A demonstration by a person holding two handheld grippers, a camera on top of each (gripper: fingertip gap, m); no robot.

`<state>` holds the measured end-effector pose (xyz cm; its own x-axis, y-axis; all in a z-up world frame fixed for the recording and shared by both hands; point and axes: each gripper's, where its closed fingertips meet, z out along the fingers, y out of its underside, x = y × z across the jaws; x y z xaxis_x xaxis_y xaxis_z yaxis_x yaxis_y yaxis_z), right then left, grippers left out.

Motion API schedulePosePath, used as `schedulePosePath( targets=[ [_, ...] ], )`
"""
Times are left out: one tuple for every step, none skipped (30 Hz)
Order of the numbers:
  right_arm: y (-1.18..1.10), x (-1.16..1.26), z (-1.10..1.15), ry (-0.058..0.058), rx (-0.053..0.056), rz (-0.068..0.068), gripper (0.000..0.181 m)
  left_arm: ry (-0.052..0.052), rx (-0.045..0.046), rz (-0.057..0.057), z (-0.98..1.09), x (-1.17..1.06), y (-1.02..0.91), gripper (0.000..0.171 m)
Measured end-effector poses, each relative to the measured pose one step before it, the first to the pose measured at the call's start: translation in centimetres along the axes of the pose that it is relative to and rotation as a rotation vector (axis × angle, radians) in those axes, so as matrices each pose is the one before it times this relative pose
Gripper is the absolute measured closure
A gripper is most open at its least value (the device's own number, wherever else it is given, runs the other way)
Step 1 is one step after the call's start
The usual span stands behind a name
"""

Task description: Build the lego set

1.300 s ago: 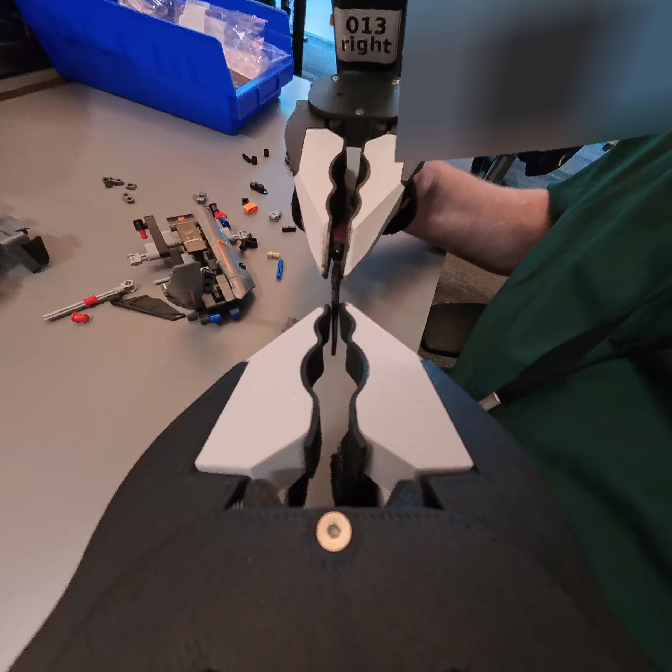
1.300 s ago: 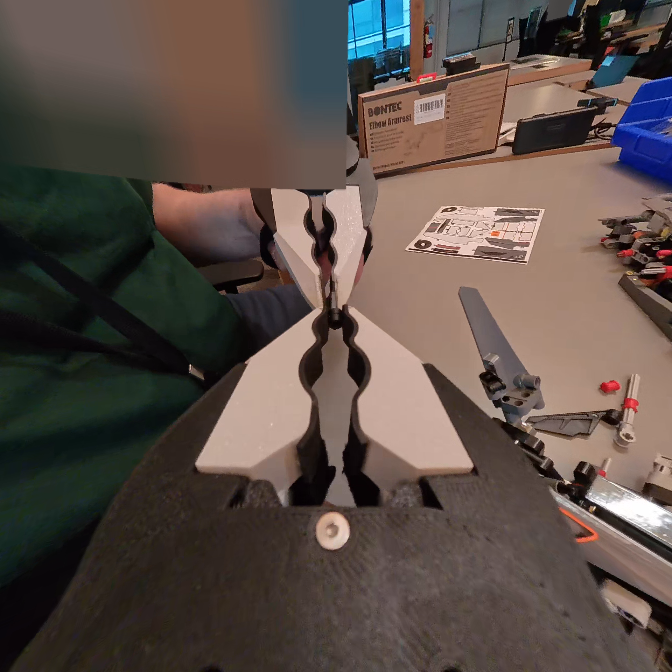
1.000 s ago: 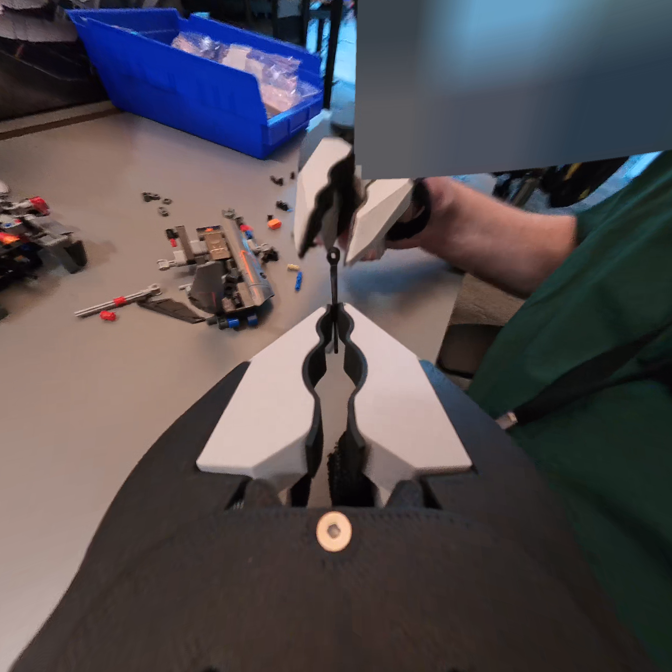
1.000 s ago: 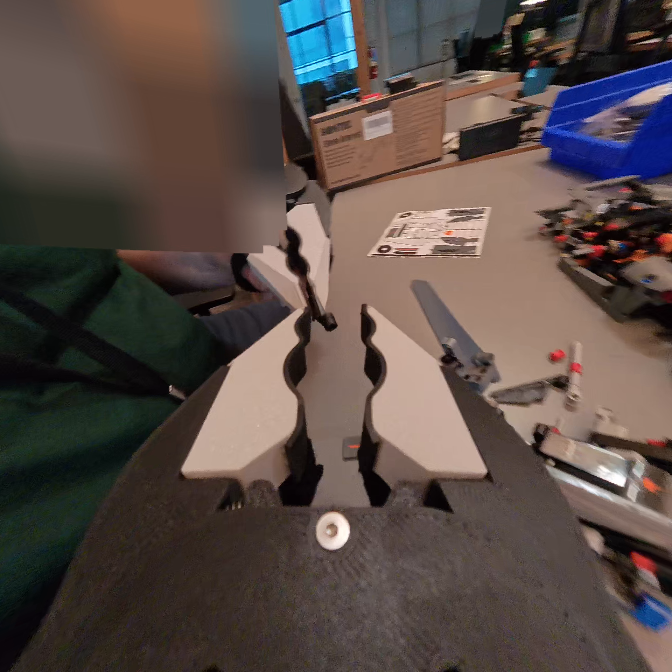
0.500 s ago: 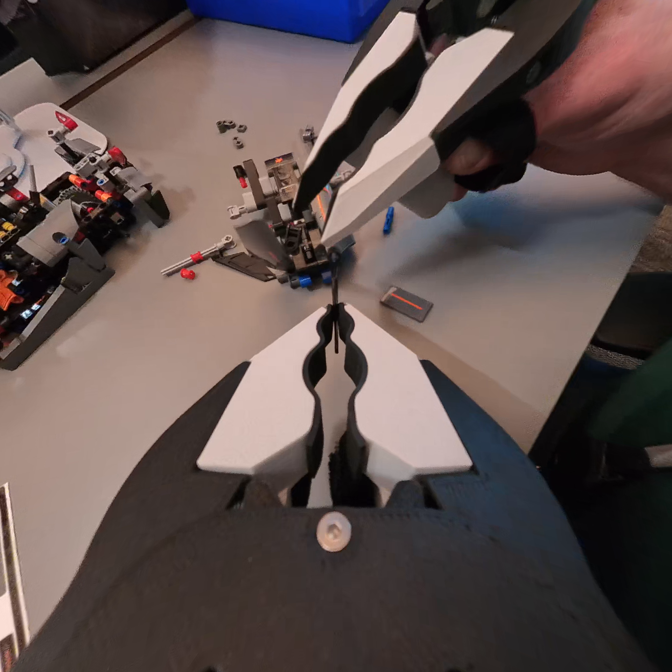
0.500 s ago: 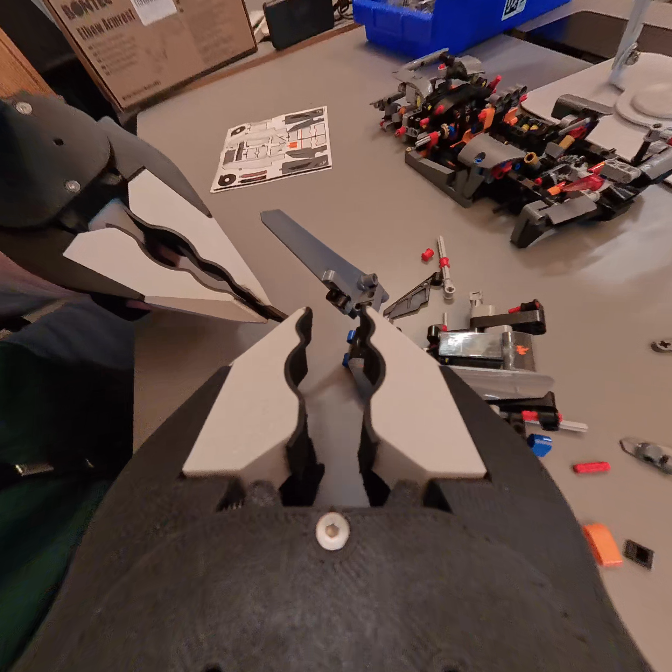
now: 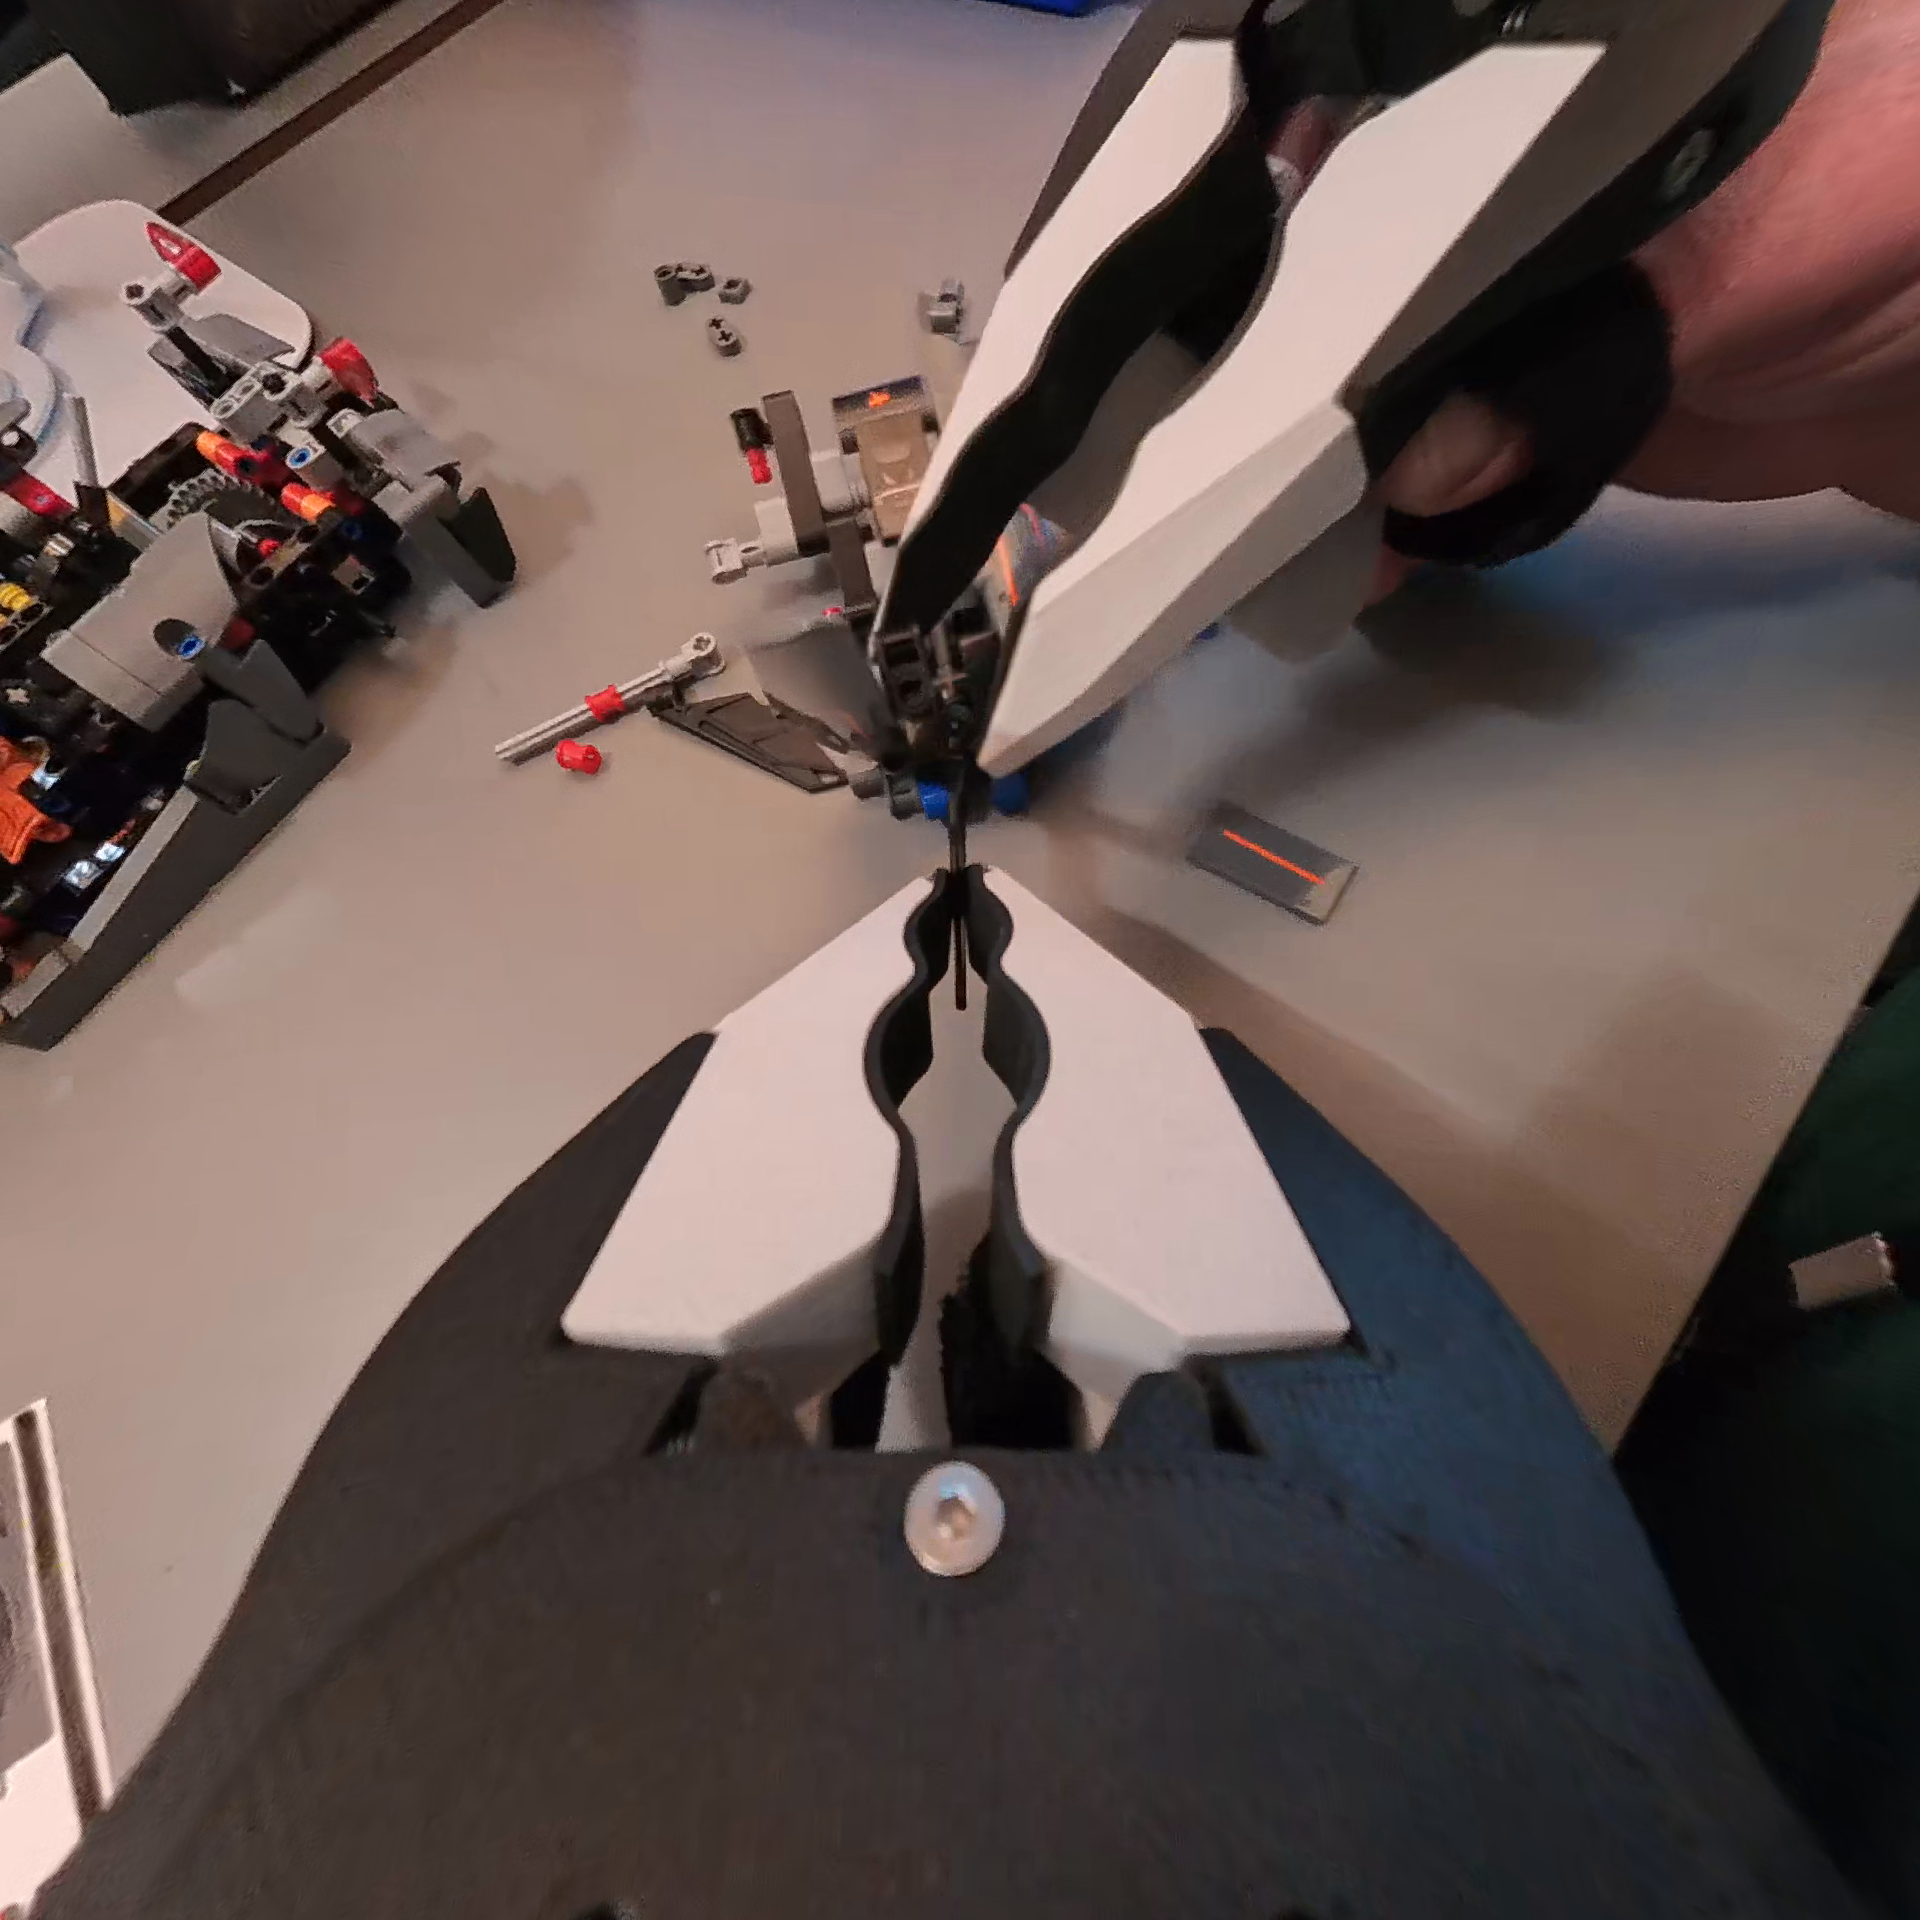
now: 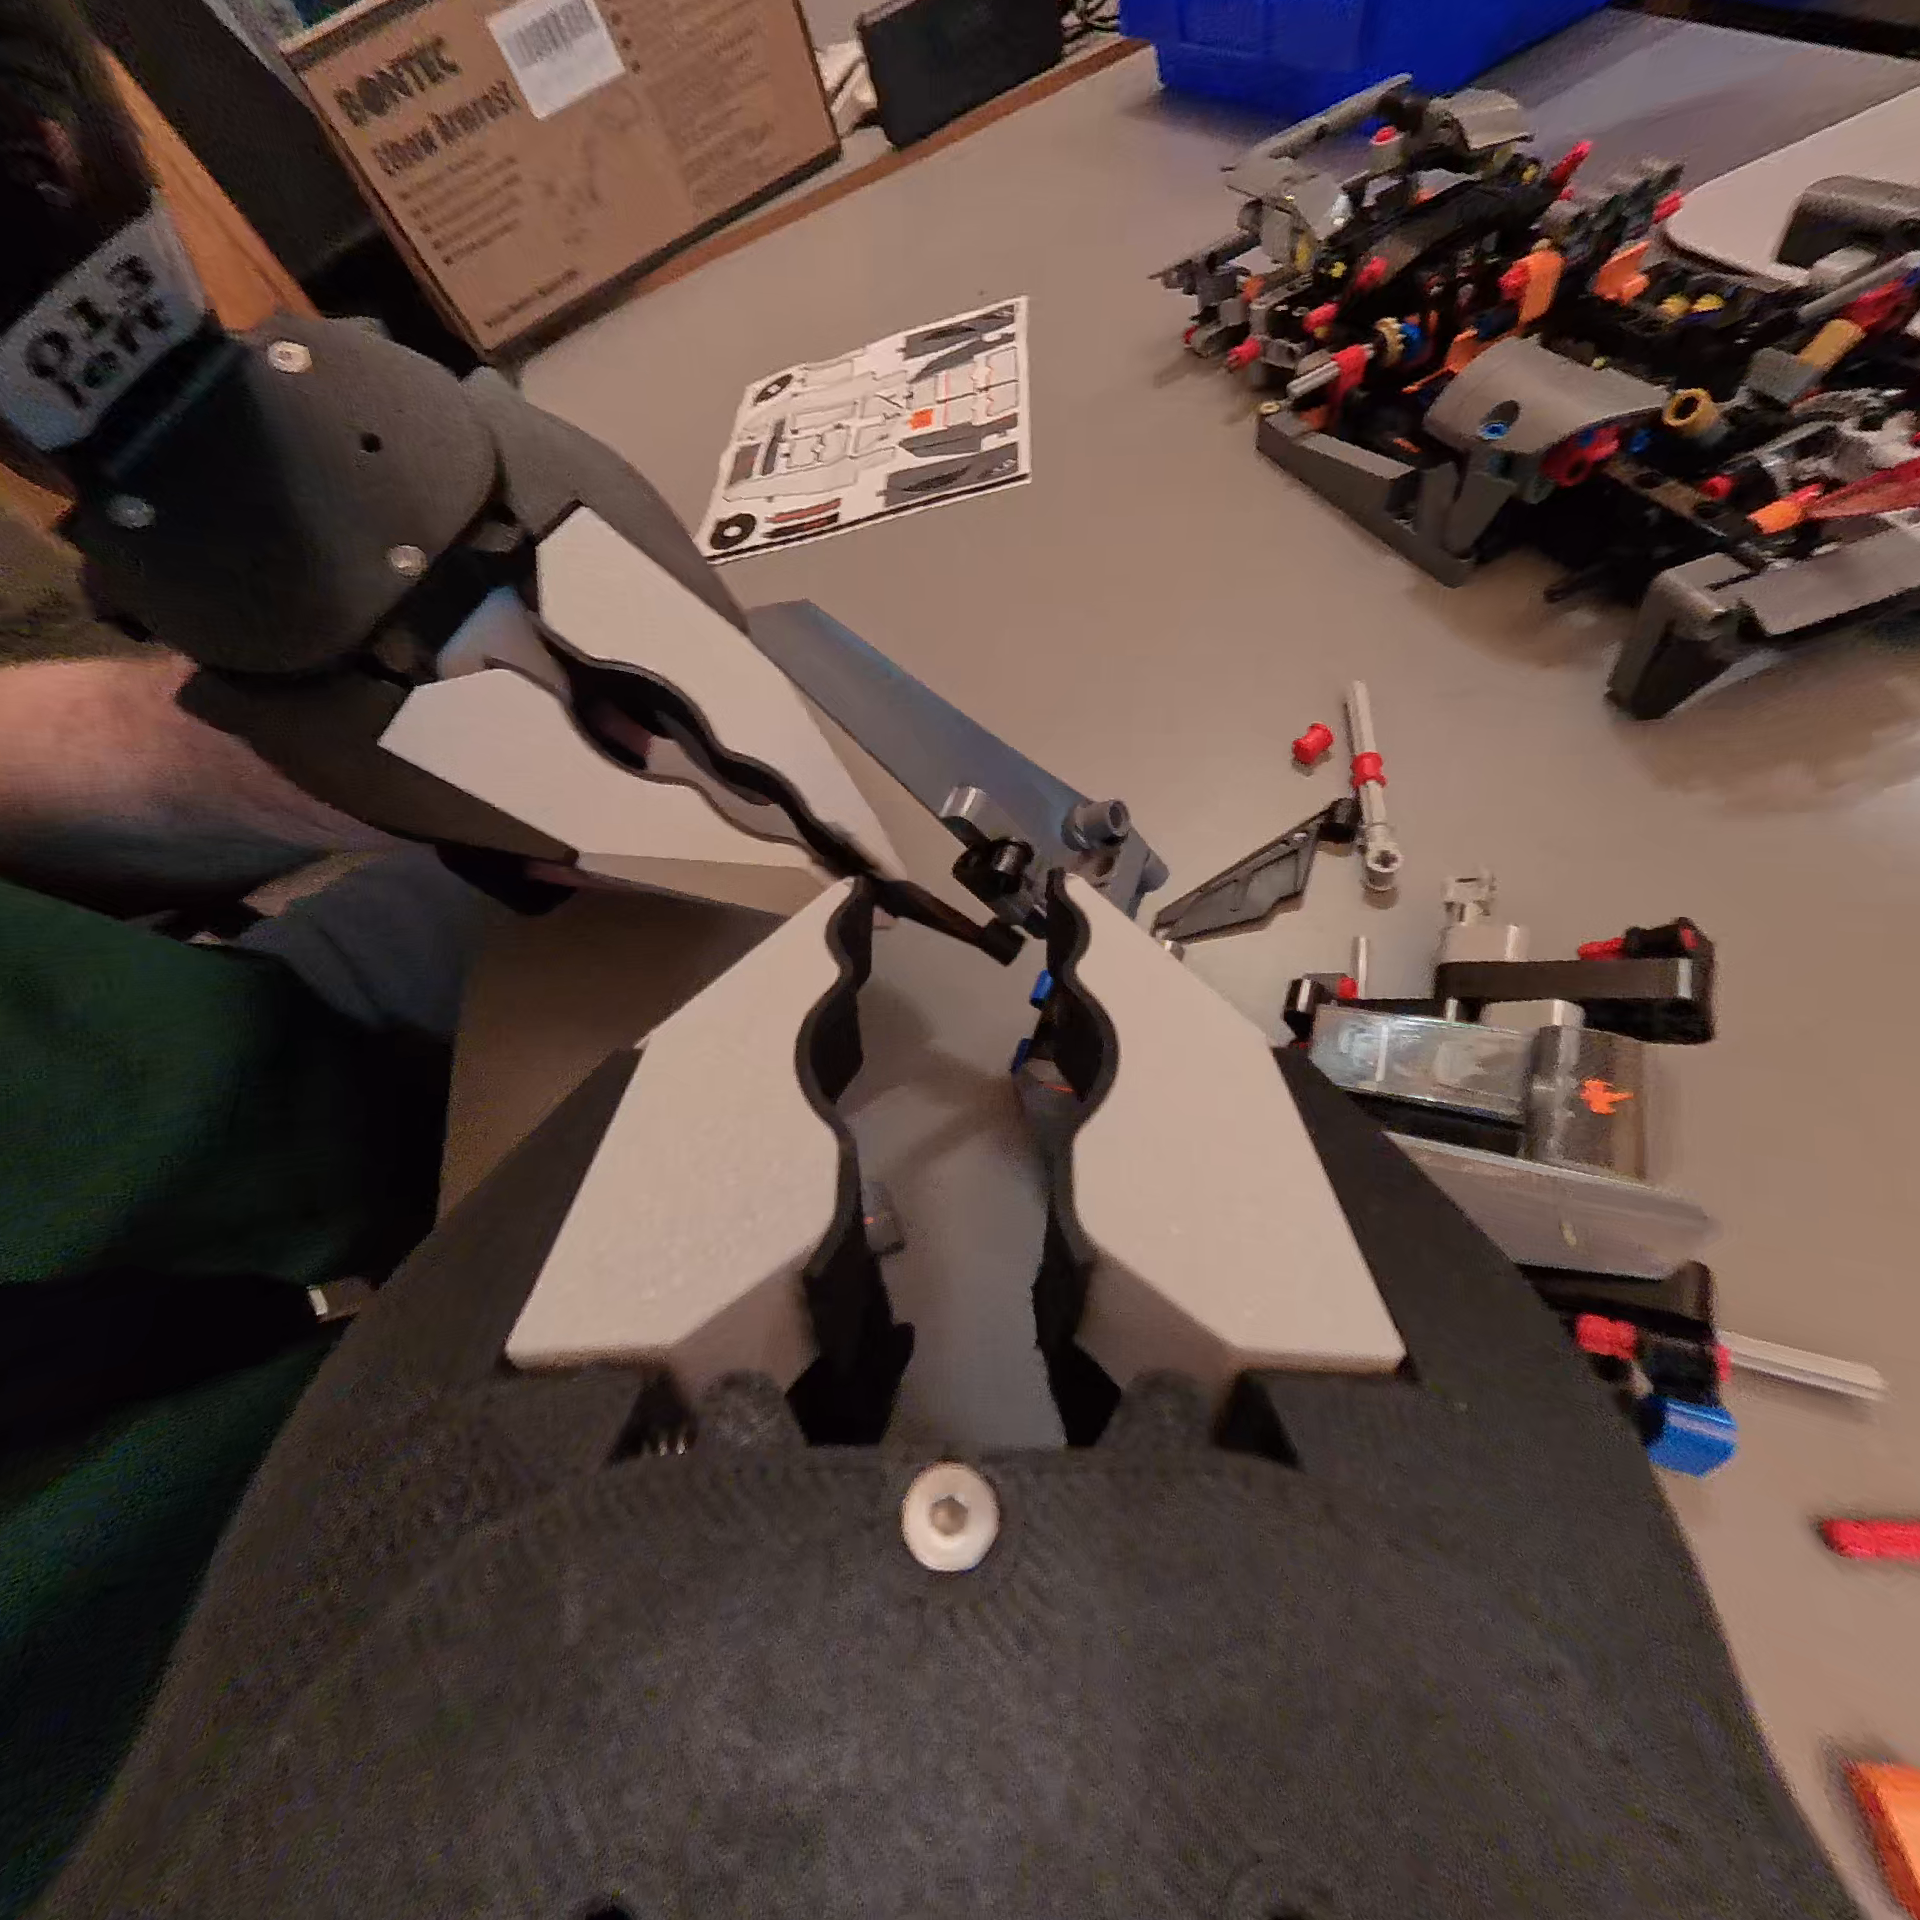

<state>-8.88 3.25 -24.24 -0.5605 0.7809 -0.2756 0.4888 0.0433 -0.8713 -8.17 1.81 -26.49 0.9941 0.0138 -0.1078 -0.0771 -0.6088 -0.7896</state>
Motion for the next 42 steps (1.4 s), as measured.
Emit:
schedulePosePath(
  targets=[
    [-0.108,-0.252,-0.052,-0.0204,0.0095,0.0076,0.147,-0.0005,-0.00326,-0.0039,0.014,-0.096,0.058,0.171],
    [-0.225,-0.104,-0.187,-0.0153,0.0227,0.0178,0.146,0.0005,-0.00054,-0.0085,0.014,-0.034,-0.006,0.171],
    [-0.156,0.141,-0.299,-0.0024,0.0202,0.0157,0.145,-0.0024,0.00732,-0.0088,-0.022,0.01,-0.133,0.171],
    [-0.012,0.271,-0.351,0.0048,0.01,0.0123,0.145,0.0016,-0.00062,-0.005,0.035,0.137,-0.068,0.171],
    [0.051,0.37,-0.342,0.0108,0.0039,0.0127,0.145,0.0009,-0.00547,-0.0011,0.098,0.186,-0.033,0.171],
    [0.054,0.353,-0.276,0.0128,0.0043,0.0106,0.145,-0.0004,-0.00554,0.002,0.145,0.18,-0.035,0.171],
    [0.124,0.196,-0.176,0.005,-0.0018,0.0065,0.145,0.0016,-0.01394,0.0012,0.231,0.154,0.088,0.171],
    [0.13,0.017,-0.084,-0.0016,-0.0043,0.0057,0.145,0.0021,-0.00851,-0.001,0.216,0.113,0.018,0.171],
    [0.104,-0.034,-0.021,-0.0003,-0.0038,0.0019,0.145,-0.0033,-0.00263,-0.0067,0.128,-0.023,-0.054,0.171],
    [0.108,-0.123,0.028,-0.0004,-0.0058,-0.0062,0.144,-0.008,-0.00646,-0.0128,0.05,-0.237,0.022,0.171],
    [0.07,-0.203,0.013,-0.0013,-0.0028,-0.0137,0.144,0.0029,-0.00091,-0.0153,-0.022,-0.166,-0.061,0.171],
    [-0.002,-0.116,-0.012,0.0063,0.0019,-0.014,0.144,0.0137,0.00057,-0.0153,-0.028,-0.016,-0.089,0.171],
    [0.047,-0.066,0.021,0.0058,-0.002,-0.0097,0.144,0.0186,-0.01173,-0.0165,0.033,0.083,0.091,0.171],
    [0.127,-0.12,0.092,-0.0012,-0.0085,-0.0044,0.143,0.0112,-0.00411,-0.0176,-0.015,0.022,0.022,0.171],
    [0.136,-0.129,0.159,-0.0027,-0.0102,-0.0009,0.142,0.0041,0.00909,-0.0155,-0.056,-0.018,-0.159,0.171],
    [0.163,-0.154,0.193,-0.0039,-0.012,0.0002,0.14,0.0022,-0.00406,-0.0094,-0.009,-0.001,0.024,0.171],
    [0.108,-0.134,0.169,-0.0025,-0.0092,-0.0012,0.139,-0.012,-0.00593,-0.0005,-0.005,-0.182,0.064,0.171],
    [0.015,0.067,0.138,0.0092,-0.0035,0.0019,0.138,-0.0112,-0.00043,0.001,-0.038,-0.164,-0.018,0.171],
    [-0.117,0.182,0.092,0.0156,0.0056,0.006,0.137,-0.0006,-0.00046,-0.0034,-0.005,-0.012,-0.045,0.171],
    [-0.174,0.083,0.094,0.0077,0.0105,0.015,0.137,0.0023,-0.00082,-0.0043,0.015,0.027,-0.046,0.171],
    [-0.137,0.014,0.114,-0.0012,0.0094,0.0279,0.137,-0.0089,-0.00472,-0.0048,0.008,-0.156,0.029,0.171],
    [-0.066,-0.054,0.15,-0.0063,0.007,0.0318,0.137,-0.0041,-0.00157,-0.0037,0.014,-0.08,0.013,0.171],
    [0.006,-0.15,0.145,-0.0103,0.0019,0.0234,0.137,0.0062,-0.00035,-0.0011,0.014,0.076,-0.01,0.171],
    [0.049,-0.042,0.112,0.0006,-0.0014,0.0105,0.137,-0.0002,-0.00273,0.0023,-0.017,0.015,-0.016,0.171],
    [-0.06,0.196,-0.004,0.0181,0.0046,0.0008,0.138,-0.008,-0.00179,0.0066,-0.054,-0.126,-0.033,0.171],
    [-0.121,0.185,-0.038,0.0148,0.008,0.0003,0.139,-0.0019,-0.00346,0.0042,-0.046,-0.103,-0.013,0.171],
    [-0.054,0.054,0.016,0.0004,0.003,0.0049,0.14,0.0029,-0.00539,-0.0014,-0.012,-0.085,0.025,0.171],
    [0.035,0.067,0.039,-0.0025,-0.0036,0.0096,0.139,0.0013,-0.00205,-0.0045,-0.047,-0.159,-0.038,0.171],
    [-0.075,0.098,0.003,0.0004,0.0037,0.0071,0.139,-0.0005,0.00262,-0.0036,-0.07,-0.193,-0.121,0.171],
    [-0.155,0.046,-0.039,0.0022,0.0088,-0.0009,0.139,0.0053,-0.00118,0.0001,-0.022,-0.083,-0.068,0.171],
    [-0.001,-0.014,0.029,0.0008,-0.0009,-0.0037,0.139,0.0054,-0.01024,0.001,0.065,-0.038,0.071,0.171],
    [0.118,-0.032,0.095,-0.0006,-0.0087,-0.0017,0.138,-0.0014,-0.01003,0.0032,0.082,-0.112,0.12,0.171],
    [0.02,-0.006,0.081,0.0011,-0.0028,-0.0011,0.137,0.0019,-0.00932,0.0042,0.086,-0.077,0.151,0.171],
    [-0.054,-0.021,0.046,0.0003,0.0022,-0.0008,0.136,0.0016,-0.00501,0.0028,0.061,-0.104,0.1,0.171],
    [0.015,-0.029,0.075,-0.0018,-0.003,-0.0005,0.136,-0.0035,0.00241,0.0009,-0.027,-0.189,-0.008,0.171],
    [0.105,-0.005,0.092,-0.0009,-0.0085,0.0004,0.135,0.0012,0.00028,0.0,0.003,-0.135,0.007,0.171],
    [0.046,0.01,0.064,0.0006,-0.0038,0.0003,0.135,0.0062,-0.00274,0.0002,0.03,-0.053,0.044,0.171],
    [-0.066,0.008,0.015,0.0005,0.003,0.0006,0.135,0.0072,-0.00067,-0.0007,0.029,-0.012,-0.012,0.171],
    [-0.071,0.004,-0.009,0.0002,0.0044,0.0008,0.135,0.0009,0.00109,0.0,0.019,-0.054,-0.069,0.171],
    [-0.071,0.036,-0.015,0.0024,0.0043,0.0018,0.135,-0.0021,0.00023,0.0049,0.01,-0.07,-0.067,0.171],
    [-0.01,0.046,-0.02,0.0025,0.0023,0.004,0.135,0.0019,-0.00324,0.0063,-0.008,0.008,-0.038,0.171],
    [0.004,-0.01,-0.002,-0.0006,0.0016,0.0047,0.134,0.0006,-0.00006,0.0042,-0.021,0.013,-0.076,0.171]
  ],
)
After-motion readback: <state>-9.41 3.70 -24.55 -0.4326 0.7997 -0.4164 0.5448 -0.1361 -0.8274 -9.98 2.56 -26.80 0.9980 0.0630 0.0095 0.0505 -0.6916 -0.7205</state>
